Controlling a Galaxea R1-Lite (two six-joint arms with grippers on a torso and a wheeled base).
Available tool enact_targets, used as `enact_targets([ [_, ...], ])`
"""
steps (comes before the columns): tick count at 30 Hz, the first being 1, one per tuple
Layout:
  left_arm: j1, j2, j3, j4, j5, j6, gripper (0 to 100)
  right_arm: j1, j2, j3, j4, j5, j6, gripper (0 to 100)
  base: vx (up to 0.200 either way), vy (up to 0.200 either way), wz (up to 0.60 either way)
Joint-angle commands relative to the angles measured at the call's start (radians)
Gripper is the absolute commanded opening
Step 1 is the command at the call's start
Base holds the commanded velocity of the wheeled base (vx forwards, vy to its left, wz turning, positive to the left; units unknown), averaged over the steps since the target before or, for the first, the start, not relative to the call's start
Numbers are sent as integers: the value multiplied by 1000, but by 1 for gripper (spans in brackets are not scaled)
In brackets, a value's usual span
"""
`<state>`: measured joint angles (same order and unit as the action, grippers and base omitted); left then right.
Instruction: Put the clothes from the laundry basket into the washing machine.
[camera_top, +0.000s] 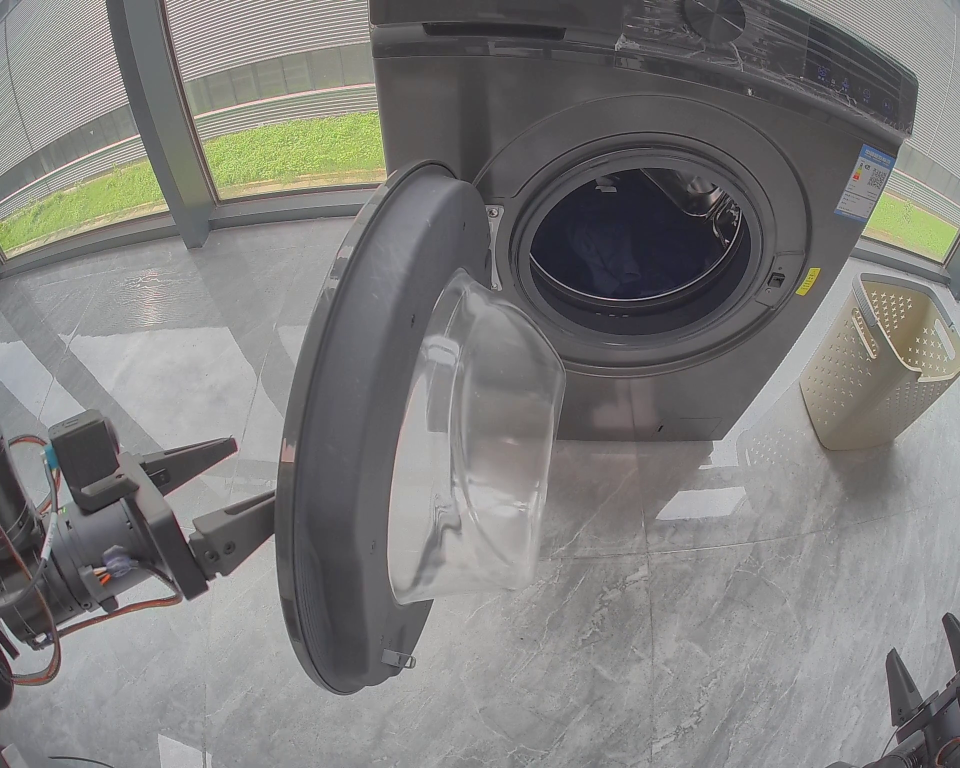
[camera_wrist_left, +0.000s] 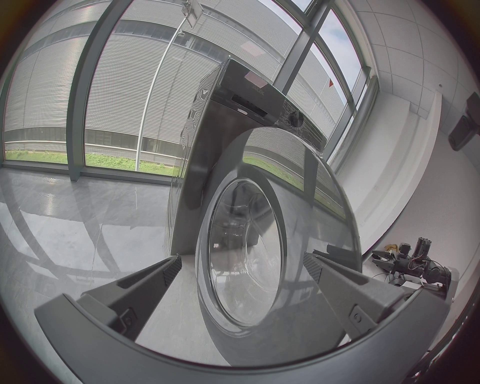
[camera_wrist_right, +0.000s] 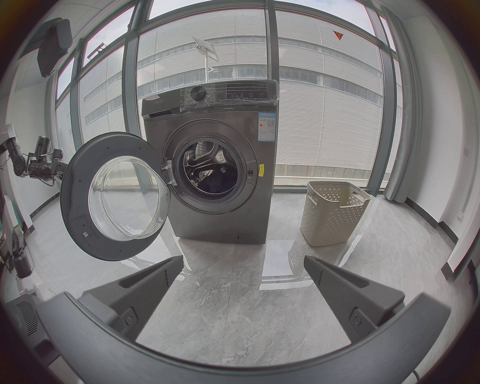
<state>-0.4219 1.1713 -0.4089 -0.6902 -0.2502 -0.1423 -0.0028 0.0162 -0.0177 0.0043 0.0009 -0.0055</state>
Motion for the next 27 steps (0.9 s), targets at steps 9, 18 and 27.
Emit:
enact_targets([
  [9,-109,242,-87,-129,68,0,100,0,-12,18,0,-1,-1,100,0,0,0],
  [18,-172,423,-205,-238,112,-6,100,0,-12,18,0,-1,-1,100,0,0,0],
  [27,-207,590,-421,-281,152,-10,100,0,-12,18,0,1,-1,100,0,0,0],
])
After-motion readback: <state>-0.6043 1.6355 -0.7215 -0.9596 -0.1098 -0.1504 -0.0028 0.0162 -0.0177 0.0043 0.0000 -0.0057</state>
